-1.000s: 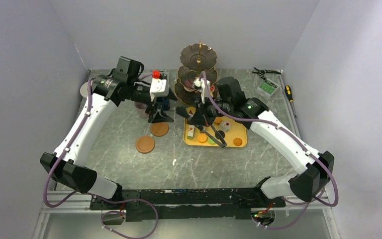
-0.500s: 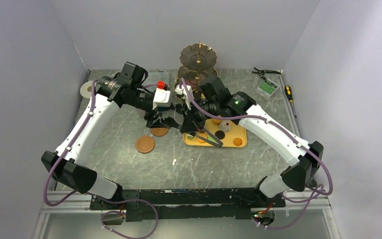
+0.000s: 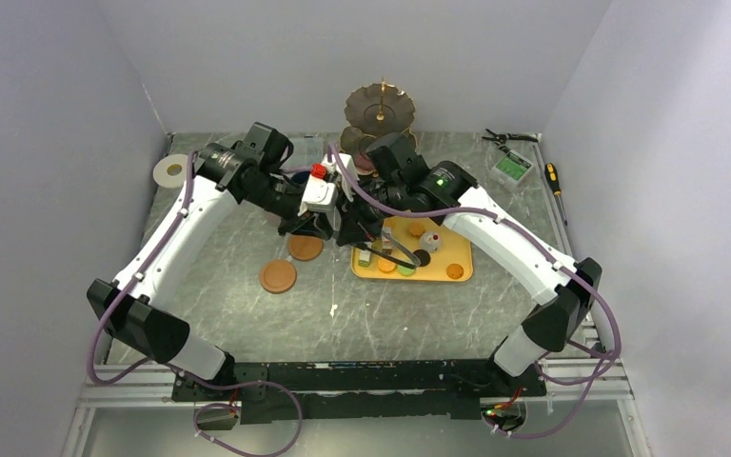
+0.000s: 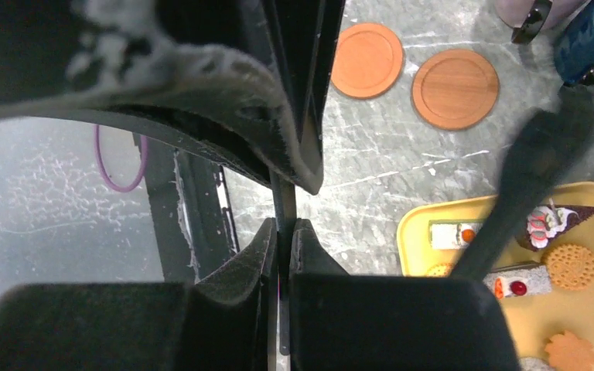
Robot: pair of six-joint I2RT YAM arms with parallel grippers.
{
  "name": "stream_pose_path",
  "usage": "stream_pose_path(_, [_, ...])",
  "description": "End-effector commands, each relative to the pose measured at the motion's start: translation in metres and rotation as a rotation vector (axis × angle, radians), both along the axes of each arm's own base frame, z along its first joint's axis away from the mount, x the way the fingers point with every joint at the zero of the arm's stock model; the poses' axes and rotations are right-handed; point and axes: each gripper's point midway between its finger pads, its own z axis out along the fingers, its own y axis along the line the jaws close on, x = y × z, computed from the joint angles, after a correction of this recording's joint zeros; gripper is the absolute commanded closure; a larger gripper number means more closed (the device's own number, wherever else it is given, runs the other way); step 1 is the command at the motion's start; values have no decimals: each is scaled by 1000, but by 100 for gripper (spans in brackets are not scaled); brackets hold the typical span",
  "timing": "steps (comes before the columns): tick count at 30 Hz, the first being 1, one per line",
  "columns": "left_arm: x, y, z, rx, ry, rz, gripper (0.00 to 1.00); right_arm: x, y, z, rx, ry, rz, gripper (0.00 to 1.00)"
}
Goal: Serve the afternoon tea
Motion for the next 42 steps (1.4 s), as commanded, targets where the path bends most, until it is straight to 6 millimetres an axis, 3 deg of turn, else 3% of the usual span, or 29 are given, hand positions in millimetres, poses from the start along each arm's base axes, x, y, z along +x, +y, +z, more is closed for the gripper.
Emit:
stream_pose_path(1, [0,-2,6,5,-68,-50,96,-3,8,25,52,-54,35,100])
stream_pose_path(3, [1,-3,7,-2,-68,-43,97,-3,9,29,58,-62,40,93])
stream_pose_path(7, [3,-8,11,-40,-56,-17,97,10,6,45,87,-142,-21,47])
stream_pose_path(9, [5,-14,16,-80,-23,15,97,15,2,62,134,-209,-64,30])
stream_pose_path(12, [9,-24,25,-160,83,89,97,32,-14,95,228,-329,-201,13])
stream_pose_path(16, [26,-34,38,-297,312,222,97,40,-44,143,427,-484,-357,1])
stream_pose_path(18, [41,-35,50,-372,402,286,97,31,-52,163,528,-529,-372,0])
stream_pose_path(22, [64,-29,71,-463,527,381,97,37,-61,165,555,-519,-432,0])
stream_pose_path(25, [66,-24,73,-469,569,398,97,41,-65,166,573,-505,-470,0])
stream_pose_path(29, [60,-19,79,-486,534,391,97,29,-64,170,630,-482,-403,0])
stream_pose_path(33, [65,-15,102,-537,507,393,97,20,-65,155,675,-420,-337,0])
stream_pose_path(38, [67,-14,143,-621,439,366,97,34,-84,141,833,-336,-420,0])
stream_pose_path(42, [66,-13,157,-641,407,351,97,44,-87,129,950,-317,-474,0])
